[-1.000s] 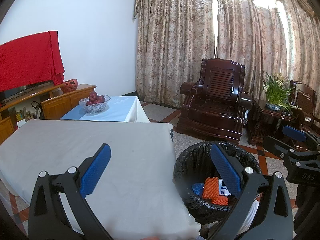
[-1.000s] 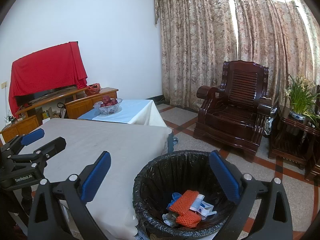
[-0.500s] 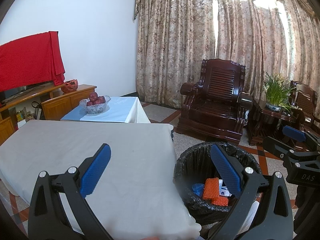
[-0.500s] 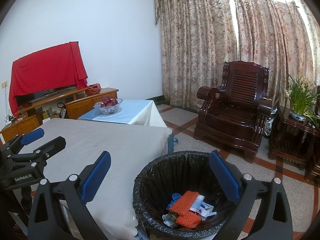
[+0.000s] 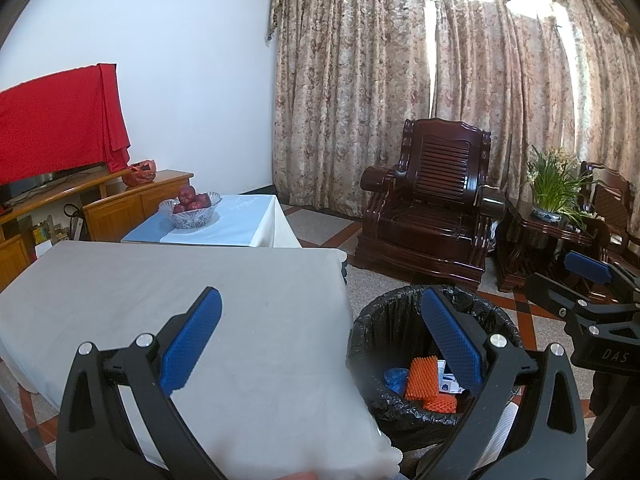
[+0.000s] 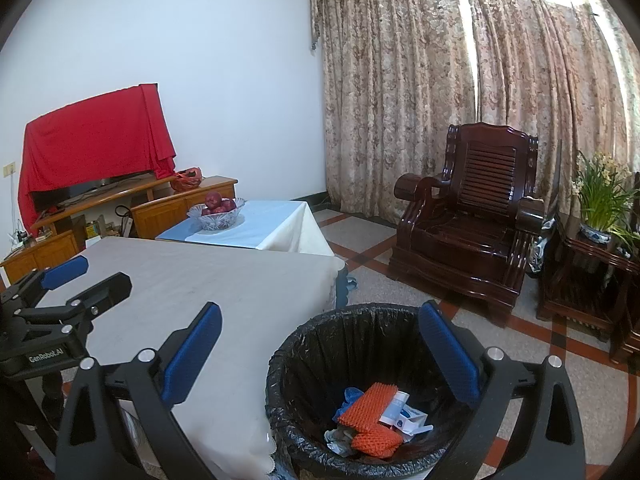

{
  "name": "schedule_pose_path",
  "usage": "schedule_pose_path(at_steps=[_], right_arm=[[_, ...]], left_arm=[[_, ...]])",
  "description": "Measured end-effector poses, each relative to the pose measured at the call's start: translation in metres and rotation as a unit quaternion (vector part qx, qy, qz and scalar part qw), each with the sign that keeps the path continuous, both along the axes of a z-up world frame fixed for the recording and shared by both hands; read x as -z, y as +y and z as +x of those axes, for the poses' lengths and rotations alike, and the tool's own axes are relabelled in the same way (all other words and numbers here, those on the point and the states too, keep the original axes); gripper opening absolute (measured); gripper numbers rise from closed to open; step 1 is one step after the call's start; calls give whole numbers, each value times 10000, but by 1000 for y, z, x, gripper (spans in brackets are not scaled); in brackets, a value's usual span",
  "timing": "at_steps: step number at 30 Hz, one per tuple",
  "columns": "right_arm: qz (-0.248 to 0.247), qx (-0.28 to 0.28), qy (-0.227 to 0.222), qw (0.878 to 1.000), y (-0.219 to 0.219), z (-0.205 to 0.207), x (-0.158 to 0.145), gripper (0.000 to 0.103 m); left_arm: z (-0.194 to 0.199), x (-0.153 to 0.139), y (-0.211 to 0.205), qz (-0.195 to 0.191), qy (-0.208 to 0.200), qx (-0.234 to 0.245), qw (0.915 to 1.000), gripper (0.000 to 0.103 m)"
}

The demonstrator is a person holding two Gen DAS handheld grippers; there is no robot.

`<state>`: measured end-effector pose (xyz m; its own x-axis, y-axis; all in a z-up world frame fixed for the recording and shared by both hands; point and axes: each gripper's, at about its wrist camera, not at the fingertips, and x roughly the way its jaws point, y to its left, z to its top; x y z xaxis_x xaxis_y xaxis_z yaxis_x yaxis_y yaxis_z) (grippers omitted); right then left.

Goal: Collect trash

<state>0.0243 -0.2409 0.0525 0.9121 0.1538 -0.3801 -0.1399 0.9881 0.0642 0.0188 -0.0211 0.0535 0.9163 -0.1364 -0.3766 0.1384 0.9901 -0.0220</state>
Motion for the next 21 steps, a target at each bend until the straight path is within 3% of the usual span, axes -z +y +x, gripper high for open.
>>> schedule_pose_path(at_steps=[21], right_arm=[[2, -3, 9, 10000, -1, 2, -1, 97]], left_arm=[[0, 0, 0, -3, 9, 3, 10000, 97]])
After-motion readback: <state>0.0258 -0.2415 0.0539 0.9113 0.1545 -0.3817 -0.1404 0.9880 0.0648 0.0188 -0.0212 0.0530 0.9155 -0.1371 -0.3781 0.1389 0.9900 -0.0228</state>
